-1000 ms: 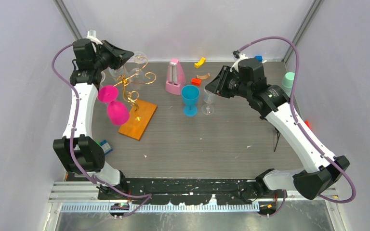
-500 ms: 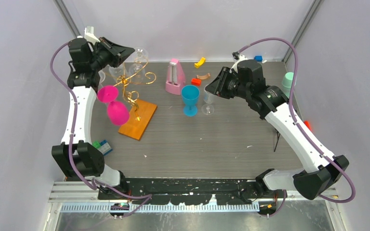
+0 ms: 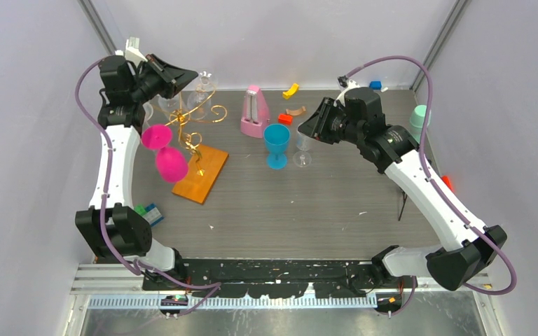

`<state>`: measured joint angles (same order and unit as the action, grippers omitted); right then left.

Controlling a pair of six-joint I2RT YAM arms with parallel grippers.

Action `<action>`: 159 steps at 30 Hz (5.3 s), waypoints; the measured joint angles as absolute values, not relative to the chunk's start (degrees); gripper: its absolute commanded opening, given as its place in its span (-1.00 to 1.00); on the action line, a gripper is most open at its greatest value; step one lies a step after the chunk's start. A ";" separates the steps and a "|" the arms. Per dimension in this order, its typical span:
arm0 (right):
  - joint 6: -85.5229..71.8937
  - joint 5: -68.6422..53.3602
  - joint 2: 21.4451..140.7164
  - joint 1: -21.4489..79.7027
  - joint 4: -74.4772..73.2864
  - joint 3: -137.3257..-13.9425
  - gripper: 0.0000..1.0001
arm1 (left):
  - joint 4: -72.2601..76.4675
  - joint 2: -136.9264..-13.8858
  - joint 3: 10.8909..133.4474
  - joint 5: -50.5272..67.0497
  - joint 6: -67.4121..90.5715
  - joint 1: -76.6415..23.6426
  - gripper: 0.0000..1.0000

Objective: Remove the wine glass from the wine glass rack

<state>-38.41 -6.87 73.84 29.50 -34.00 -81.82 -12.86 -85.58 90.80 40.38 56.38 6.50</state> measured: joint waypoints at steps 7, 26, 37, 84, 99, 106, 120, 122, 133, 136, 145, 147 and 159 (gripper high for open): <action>-38.81 -6.68 73.84 29.50 -33.85 -81.67 -0.38 | -12.27 -87.53 90.83 41.56 56.88 6.50 -1.00; -39.00 -6.55 73.84 29.50 -33.82 -81.52 -0.39 | -13.56 -88.58 91.18 43.64 57.19 6.07 -1.00; -39.20 -6.52 73.67 29.50 -33.87 -81.38 -0.39 | -16.64 -84.18 90.87 41.85 56.47 6.76 -1.00; -39.20 -5.78 71.72 29.50 -33.89 -80.55 -0.37 | 1.76 -93.36 90.96 29.65 79.57 6.50 -1.00; -39.18 -6.22 70.37 29.50 -32.86 -79.72 0.16 | 4.71 -95.59 94.37 31.00 80.82 -3.64 -1.00; -39.00 -8.45 69.97 29.50 -24.43 -76.44 0.19 | 6.59 -92.66 90.78 31.20 83.22 -7.29 -1.00; -20.51 -19.92 73.21 37.74 5.56 -73.36 0.25 | 8.58 -73.36 72.47 31.18 92.03 -10.04 -1.00; -16.60 -20.29 75.11 40.27 8.12 -73.28 0.25 | 8.56 -71.31 70.67 31.31 93.01 -10.09 -1.00; -5.23 -19.20 79.15 45.80 18.52 -68.75 0.24 | 7.86 -64.14 64.07 31.79 95.94 -10.39 -1.00; -3.68 -18.26 79.15 45.95 20.64 -68.75 0.24 | 7.29 -63.07 63.07 31.79 96.16 -10.39 -1.00; -0.03 -17.34 79.83 46.30 22.04 -68.86 0.06 | 6.35 -61.98 61.93 32.01 97.12 -10.44 -1.00; 0.14 -17.45 80.68 46.30 22.44 -68.99 -0.01 | 5.98 -61.25 61.58 32.03 97.14 -10.44 -1.00; -0.93 -18.63 85.56 46.78 22.55 -72.55 -0.69 | 5.54 -58.54 60.64 32.10 98.06 -10.44 -1.00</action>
